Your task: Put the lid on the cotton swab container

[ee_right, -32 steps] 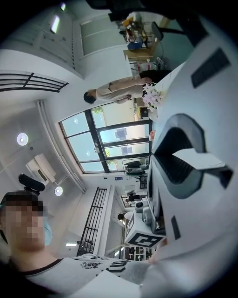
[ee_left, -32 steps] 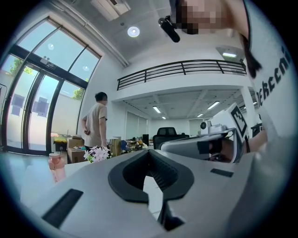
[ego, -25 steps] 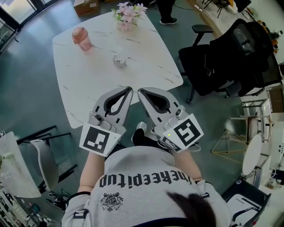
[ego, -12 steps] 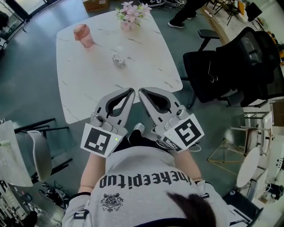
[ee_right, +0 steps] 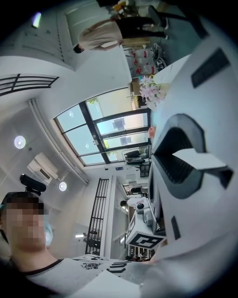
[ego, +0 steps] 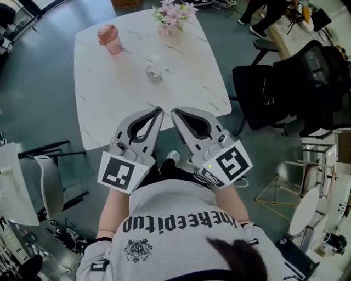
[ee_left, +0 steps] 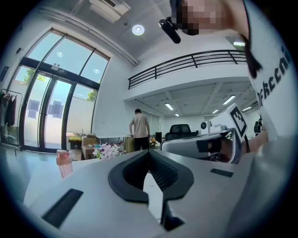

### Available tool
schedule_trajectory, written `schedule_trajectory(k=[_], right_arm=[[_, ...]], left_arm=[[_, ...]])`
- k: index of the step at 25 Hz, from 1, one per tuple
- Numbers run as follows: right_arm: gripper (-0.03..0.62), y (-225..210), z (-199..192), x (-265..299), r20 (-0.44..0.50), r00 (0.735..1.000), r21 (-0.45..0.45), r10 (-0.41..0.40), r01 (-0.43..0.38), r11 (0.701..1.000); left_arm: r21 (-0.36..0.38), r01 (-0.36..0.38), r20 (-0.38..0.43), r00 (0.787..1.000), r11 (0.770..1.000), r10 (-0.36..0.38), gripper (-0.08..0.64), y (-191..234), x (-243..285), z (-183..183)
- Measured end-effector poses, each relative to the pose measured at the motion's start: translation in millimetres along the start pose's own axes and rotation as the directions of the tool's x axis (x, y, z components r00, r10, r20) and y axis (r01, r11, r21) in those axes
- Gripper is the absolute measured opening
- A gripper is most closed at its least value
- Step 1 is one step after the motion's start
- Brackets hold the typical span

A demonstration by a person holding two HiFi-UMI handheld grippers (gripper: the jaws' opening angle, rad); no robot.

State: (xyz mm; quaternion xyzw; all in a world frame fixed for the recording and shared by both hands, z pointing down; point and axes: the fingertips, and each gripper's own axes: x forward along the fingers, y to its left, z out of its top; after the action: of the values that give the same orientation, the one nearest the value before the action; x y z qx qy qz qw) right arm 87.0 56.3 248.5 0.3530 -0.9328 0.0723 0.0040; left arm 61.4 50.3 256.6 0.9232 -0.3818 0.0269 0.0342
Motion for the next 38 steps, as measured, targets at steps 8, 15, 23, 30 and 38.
schedule_trajectory(k=[8,15,23,30,38], right_arm=[[0.011,-5,1,24,0.000,0.999,0.009,-0.037,0.037,0.999],[0.011,-6,4,48,-0.001,0.997,0.016,-0.073,0.073,0.997],[0.011,-10,6,73,-0.004,0.991,0.016,-0.133,0.133,0.991],[0.011,-15,5,92,-0.002,0.982,0.020,-0.189,0.189,0.982],[0.011,-24,7,109,0.011,0.964,0.022,-0.267,0.267,0.964]], left_arm=[[0.014,0.046,-0.003,0.999,0.999,-0.045,0.015,20,5,4],[0.015,0.079,-0.017,0.997,0.997,-0.079,0.015,48,5,5],[0.024,0.154,-0.021,0.988,0.988,-0.153,0.015,70,12,6],[0.041,0.210,-0.025,0.978,0.977,-0.209,0.015,89,17,6],[0.048,0.277,-0.032,0.961,0.960,-0.276,0.015,110,25,6]])
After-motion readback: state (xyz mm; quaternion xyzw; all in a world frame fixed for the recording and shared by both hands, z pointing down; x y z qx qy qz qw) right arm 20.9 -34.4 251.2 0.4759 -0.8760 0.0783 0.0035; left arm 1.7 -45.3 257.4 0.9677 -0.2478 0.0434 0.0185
